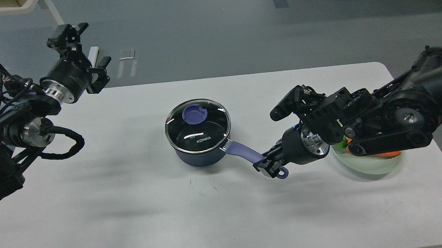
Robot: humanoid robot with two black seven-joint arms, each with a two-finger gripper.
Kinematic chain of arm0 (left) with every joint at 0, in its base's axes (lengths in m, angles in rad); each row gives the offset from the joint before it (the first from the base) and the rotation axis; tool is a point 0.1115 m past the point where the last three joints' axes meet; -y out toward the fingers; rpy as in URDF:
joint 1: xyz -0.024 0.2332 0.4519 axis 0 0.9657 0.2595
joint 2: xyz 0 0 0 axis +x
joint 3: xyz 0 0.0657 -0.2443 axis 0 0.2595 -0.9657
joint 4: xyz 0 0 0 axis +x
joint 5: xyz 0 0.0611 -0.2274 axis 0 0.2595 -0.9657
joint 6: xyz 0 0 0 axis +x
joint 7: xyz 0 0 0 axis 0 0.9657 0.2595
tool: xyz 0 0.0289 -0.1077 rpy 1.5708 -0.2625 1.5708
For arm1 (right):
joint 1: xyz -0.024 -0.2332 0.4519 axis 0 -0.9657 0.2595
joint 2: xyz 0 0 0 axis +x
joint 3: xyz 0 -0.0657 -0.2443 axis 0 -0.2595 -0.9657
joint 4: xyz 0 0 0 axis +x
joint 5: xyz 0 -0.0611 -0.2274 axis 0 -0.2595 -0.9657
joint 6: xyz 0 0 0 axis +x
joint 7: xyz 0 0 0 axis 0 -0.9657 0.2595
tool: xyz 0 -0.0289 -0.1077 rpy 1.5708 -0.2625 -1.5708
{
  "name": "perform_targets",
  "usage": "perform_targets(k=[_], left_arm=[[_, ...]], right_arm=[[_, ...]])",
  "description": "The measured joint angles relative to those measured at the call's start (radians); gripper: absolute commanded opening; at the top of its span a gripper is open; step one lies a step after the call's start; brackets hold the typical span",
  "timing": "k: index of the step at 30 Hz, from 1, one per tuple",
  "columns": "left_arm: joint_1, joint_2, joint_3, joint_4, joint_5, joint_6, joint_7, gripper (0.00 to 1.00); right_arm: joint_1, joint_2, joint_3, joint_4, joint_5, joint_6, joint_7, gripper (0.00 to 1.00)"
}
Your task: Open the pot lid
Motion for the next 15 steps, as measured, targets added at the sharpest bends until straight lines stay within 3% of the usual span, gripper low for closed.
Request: perform_targets(k=[9,15], left_arm=[[-0.019,-0.054,0.000,-0.251,0.740,0.085,-0.007,0.99],[-0.026,-0.122,0.046,-0.286,1.156,0.109,0.001,0.99]], right_arm=[[0.000,-0.059,0.000,0.038,0.000,0.007,-0.001,0.11],[-0.008,-0.071,-0.001,0.040,0.000,0.013,-0.001,0.11]])
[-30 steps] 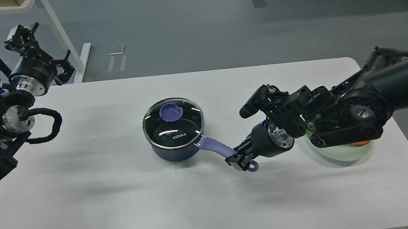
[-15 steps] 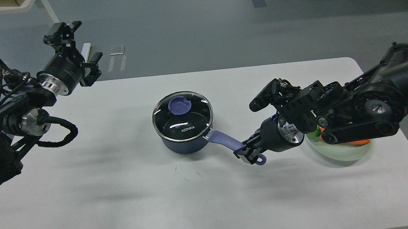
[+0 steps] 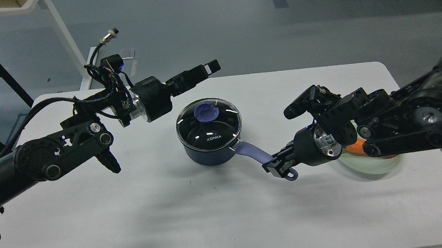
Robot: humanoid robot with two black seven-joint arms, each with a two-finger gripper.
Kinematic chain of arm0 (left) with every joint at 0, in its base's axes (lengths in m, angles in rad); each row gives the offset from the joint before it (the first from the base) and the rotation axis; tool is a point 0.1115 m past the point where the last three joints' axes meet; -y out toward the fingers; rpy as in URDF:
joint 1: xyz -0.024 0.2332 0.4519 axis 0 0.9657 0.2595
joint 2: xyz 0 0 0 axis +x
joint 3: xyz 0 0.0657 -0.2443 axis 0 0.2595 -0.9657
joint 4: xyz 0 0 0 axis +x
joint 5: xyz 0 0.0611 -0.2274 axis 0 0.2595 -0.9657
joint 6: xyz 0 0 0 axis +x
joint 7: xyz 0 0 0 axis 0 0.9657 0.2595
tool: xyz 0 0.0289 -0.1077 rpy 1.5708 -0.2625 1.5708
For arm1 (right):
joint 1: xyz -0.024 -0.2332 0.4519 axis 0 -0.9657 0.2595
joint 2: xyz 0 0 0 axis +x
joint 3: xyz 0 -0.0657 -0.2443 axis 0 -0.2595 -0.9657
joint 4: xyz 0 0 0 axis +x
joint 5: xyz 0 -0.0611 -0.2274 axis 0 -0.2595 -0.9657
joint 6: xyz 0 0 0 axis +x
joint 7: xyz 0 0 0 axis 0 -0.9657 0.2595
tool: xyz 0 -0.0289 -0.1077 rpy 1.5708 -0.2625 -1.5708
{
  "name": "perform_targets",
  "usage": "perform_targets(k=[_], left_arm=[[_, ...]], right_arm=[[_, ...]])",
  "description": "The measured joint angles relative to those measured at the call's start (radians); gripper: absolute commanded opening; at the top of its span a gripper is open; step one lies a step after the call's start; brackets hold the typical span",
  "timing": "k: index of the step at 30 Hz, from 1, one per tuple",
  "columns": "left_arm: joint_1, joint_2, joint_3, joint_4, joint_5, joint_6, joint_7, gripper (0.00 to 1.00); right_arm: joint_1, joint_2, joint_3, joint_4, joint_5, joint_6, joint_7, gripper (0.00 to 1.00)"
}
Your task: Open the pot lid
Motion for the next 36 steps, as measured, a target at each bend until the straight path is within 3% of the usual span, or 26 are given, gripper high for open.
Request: perform_targets(k=[5,11,30,36], left_arm=[[-0.002,-0.020,0.079,0.005,0.281,0.073,0.046,0.99],[-0.004,-0.028,0.134,0.016,0.358,0.116,0.122,0.99],[-0.013,-0.034,0.188,0.071,0.461,0.158,0.124,0.99],[-0.014,-0.039,0.244,0.095,0.462,0.204,0.122,0.99]], right_arm=[[-0.003,-0.001,0.000,0.000,-0.001,0.001,0.000,0.11],[-0.009,-0.001,0.000,0.000,-0.002,0.002,0.000,0.11],[-0.011,-0.001,0.000,0.000,-0.003,0.007,0.000,0.11],[-0.011,-0.001,-0.001,0.000,-0.003,0.007,0.000,0.11]])
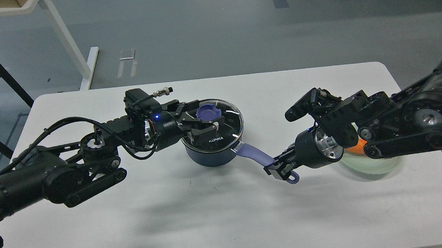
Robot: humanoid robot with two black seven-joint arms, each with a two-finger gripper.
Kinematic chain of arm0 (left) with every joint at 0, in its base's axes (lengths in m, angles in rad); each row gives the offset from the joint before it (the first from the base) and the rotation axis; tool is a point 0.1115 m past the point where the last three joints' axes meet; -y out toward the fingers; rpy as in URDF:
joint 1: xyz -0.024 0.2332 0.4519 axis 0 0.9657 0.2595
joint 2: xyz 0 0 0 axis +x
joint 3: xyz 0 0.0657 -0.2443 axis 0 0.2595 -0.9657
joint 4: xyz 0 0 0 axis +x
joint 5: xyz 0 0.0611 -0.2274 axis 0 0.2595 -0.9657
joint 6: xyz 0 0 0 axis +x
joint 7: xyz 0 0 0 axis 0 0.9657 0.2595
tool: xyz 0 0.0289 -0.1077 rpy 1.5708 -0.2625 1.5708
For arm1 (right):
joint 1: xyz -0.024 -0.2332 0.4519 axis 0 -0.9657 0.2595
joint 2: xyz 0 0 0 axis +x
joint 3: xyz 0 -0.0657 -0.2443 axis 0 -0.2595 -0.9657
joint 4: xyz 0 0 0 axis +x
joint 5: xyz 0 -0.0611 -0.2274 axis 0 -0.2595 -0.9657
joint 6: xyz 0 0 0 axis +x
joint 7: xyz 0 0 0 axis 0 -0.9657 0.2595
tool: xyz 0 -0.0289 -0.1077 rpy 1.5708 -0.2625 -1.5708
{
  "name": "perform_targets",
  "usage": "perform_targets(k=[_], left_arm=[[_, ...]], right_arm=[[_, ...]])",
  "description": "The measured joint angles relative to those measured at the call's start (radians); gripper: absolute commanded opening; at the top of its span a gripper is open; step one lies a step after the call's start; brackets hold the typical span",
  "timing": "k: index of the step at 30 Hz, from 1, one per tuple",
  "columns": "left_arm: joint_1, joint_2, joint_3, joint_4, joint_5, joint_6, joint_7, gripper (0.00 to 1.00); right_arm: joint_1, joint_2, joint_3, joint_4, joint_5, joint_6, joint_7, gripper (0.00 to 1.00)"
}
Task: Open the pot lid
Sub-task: 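Grasp the blue knob of the glass lid with the left gripper, then lift the glass lid off the pot and move it toward the left arm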
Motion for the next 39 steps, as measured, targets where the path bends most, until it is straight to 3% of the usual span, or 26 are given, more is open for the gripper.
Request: perform_targets(k=[5,12,20,32,39], left_arm=[[0.000,-0.011,0.016,0.034,0.000,0.021,-0.001,0.96],[0.001,-0.013,0.017,0.038,0.000,0.024,-0.002,0.71],[0.000,-0.012,0.017,0.038,0.001,0.024,-0.003,0.50],[-0.048,-0.001,0.033,0.011,-0.004,0.024,-0.005,0.46],[-0.073,0.151,0.029,-0.090,-0.015,0.019,-0.039,0.46]], right_arm=[[0.000,0.000,0.000,0.000,0.000,0.000,0.000,0.11],[0.000,-0.001,0.000,-0.001,0.000,0.000,0.000,0.11],[0.000,-0.004,0.000,-0.003,0.000,0.000,0.000,0.11],[0.000,-0.008,-0.001,-0.003,0.000,0.000,0.000,0.11],[0.000,-0.008,-0.002,-0.005,0.000,0.000,0.000,0.11]])
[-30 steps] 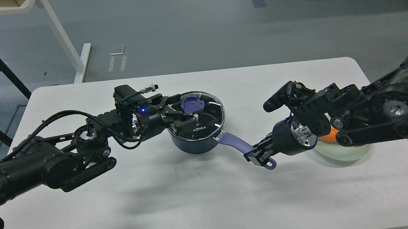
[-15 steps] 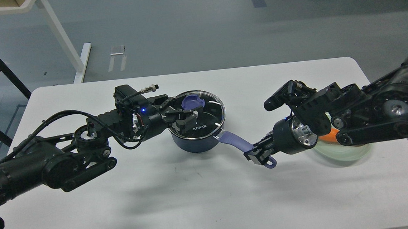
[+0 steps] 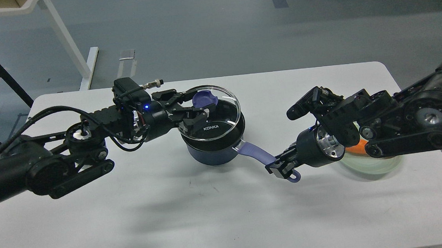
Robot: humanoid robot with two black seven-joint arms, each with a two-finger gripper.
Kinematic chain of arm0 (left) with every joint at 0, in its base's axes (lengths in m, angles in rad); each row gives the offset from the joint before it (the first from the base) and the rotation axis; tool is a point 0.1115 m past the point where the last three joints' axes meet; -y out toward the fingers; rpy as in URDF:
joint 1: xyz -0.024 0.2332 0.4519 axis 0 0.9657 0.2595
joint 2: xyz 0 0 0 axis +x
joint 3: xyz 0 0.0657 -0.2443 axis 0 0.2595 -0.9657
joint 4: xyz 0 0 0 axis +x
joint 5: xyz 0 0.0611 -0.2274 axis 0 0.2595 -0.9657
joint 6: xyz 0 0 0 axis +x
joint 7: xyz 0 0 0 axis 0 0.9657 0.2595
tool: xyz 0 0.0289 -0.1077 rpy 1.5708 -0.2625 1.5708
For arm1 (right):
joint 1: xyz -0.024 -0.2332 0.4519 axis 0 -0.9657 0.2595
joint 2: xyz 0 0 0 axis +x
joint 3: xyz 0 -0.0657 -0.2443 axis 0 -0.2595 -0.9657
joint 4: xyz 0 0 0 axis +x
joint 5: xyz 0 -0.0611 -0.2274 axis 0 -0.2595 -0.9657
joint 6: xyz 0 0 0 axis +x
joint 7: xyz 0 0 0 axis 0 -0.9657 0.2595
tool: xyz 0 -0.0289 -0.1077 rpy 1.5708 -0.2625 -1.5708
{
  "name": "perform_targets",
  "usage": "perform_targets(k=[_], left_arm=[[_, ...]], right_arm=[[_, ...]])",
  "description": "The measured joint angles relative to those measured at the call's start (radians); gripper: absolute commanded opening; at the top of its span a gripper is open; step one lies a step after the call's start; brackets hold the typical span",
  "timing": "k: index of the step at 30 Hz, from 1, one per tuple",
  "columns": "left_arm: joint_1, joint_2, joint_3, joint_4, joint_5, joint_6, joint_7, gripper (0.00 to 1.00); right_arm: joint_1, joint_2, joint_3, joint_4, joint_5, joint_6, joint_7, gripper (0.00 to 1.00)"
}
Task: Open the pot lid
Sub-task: 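Lift the glass lid off the pot and move it toward the left arm, then lower the glass lid onto the table and release it with the left gripper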
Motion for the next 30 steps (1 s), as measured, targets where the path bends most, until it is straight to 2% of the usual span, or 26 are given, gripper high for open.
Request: perform_targets(k=[6,11,21,30], left_arm=[[0.017,0.225,0.005,-0.043,-0.065,0.001,-0.058,0.46],[0.121,0.350,0.007,-0.036,-0.129,0.008,-0.092,0.46],[0.293,0.375,0.007,0.025,-0.148,0.114,-0.098,0.48],[0.355,0.371,0.006,0.078,-0.182,0.139,-0.098,0.49]], right_arm=[[-0.001,-0.011,-0.001,0.000,0.000,0.000,0.000,0.11],[-0.003,-0.015,-0.002,0.000,-0.006,0.000,0.000,0.12],[-0.006,-0.015,-0.010,-0.003,-0.008,0.001,0.001,0.12],[-0.004,-0.017,-0.012,-0.003,-0.008,0.002,0.001,0.12]])
